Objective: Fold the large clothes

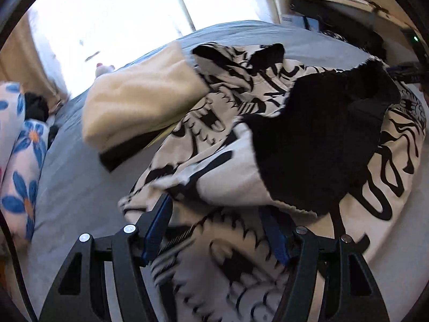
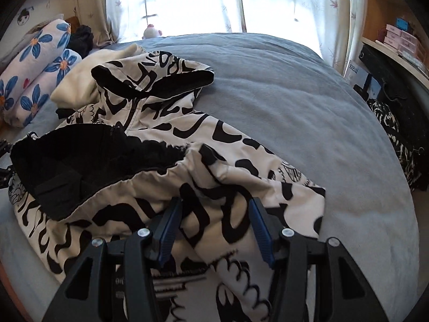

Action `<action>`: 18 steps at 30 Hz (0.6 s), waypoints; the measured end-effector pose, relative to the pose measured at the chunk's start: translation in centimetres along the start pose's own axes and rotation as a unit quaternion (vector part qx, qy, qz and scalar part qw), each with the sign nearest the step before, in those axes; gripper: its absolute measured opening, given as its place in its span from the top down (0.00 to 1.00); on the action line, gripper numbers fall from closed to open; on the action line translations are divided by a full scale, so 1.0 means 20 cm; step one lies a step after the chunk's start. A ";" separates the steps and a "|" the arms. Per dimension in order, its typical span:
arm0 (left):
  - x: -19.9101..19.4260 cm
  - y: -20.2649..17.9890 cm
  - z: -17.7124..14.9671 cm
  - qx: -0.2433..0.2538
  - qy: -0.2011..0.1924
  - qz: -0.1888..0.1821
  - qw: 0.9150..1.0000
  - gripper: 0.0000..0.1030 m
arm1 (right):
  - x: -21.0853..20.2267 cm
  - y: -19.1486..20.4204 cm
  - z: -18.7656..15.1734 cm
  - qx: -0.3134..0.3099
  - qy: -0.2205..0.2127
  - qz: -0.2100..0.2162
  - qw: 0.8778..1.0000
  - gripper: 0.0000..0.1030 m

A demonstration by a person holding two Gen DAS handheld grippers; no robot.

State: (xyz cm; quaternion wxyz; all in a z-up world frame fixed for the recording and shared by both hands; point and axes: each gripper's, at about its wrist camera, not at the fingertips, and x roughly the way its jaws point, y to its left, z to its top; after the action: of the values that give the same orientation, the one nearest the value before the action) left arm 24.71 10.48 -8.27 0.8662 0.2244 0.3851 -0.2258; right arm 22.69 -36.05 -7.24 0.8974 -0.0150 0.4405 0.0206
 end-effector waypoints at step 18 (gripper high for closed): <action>0.54 0.42 0.13 -0.271 0.084 -0.111 0.952 0.36 | 0.43 -0.27 0.19 0.113 0.075 0.039 0.990 0.40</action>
State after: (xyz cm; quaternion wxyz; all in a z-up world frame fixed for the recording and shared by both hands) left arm 37.38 13.26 -13.10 0.8285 -0.0450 0.5258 -0.1875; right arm 31.16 -41.15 -11.74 0.8560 0.1024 0.5067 0.0047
